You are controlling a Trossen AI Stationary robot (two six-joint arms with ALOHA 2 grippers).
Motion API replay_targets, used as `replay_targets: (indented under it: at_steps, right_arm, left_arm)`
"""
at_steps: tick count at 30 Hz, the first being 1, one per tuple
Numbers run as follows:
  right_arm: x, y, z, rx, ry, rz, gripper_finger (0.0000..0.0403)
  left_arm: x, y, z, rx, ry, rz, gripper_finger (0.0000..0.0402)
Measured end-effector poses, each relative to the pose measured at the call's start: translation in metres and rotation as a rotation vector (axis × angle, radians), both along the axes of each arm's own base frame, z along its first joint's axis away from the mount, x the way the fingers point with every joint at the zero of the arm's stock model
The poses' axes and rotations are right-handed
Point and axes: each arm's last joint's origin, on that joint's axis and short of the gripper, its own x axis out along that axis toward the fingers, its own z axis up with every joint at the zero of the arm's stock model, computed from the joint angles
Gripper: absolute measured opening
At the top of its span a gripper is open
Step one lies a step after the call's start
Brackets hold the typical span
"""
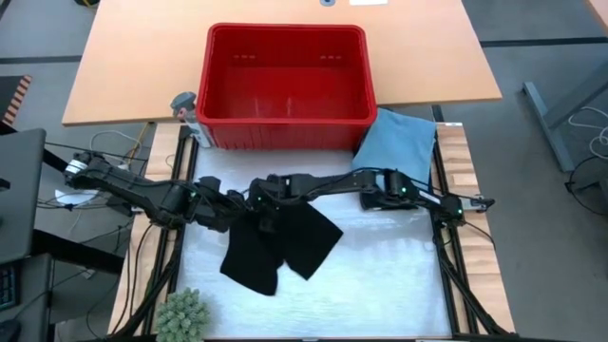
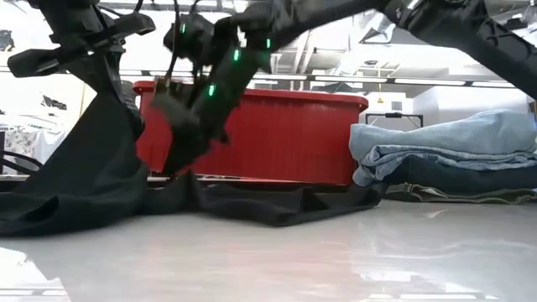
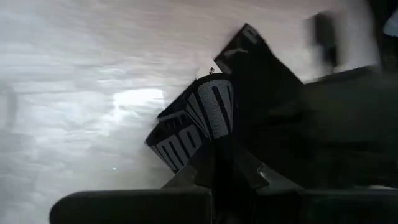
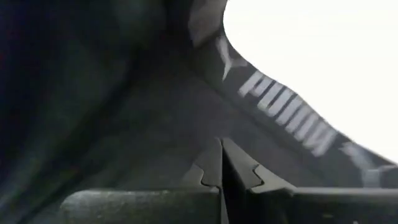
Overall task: Fold Laundry from Bin
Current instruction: Fold the black boxer short
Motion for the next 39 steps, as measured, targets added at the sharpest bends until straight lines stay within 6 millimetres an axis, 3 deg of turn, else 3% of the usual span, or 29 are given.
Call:
replay_targets:
  at_steps: [3,6,9,15,20,23,26,32,39]
  right_arm:
    - [-0.006,-0.007,0.021,-0.002,0.059,-0.016,0.0031]
    - [-0.016,-0.008,0.029,-0.011,0.184,0.011,0.0038]
    - [-0.025,0.004,0.047,-0.039,0.228,0.063,0.0038]
    - [-0.066,0.059,0.123,0.002,0.198,0.144,0.0026]
    - [-0.083,0.134,0.147,-0.019,0.084,0.338,0.0031]
    - [-0.079,0.186,0.143,-0.027,-0.056,0.422,0.0045]
    - [-0.062,0.22,0.123,-0.097,-0.213,0.375,0.006]
    - [-0.029,0.235,0.102,-0.149,-0.479,0.28,0.0113]
    - [0.001,0.232,0.014,-0.045,-0.395,0.242,0.0223]
  left_arm:
    - [-0.002,0.001,-0.001,0.012,0.02,0.012,0.0002]
    - [-0.002,0.003,-0.001,0.026,0.021,0.025,0.0002]
    - [-0.002,0.005,-0.001,0.045,0.032,0.022,0.0002]
    - [0.0,0.008,0.0,0.063,0.043,-0.008,0.0002]
    - [0.001,0.007,0.0,0.077,0.057,-0.065,0.0002]
    - [0.003,0.007,0.001,0.091,0.053,-0.101,0.0002]
    - [0.005,0.006,0.001,0.112,0.069,-0.179,0.0007]
    - [0.006,0.004,0.001,0.149,0.135,-0.345,0.001]
    - [0.006,0.004,0.001,0.168,0.176,-0.438,0.001]
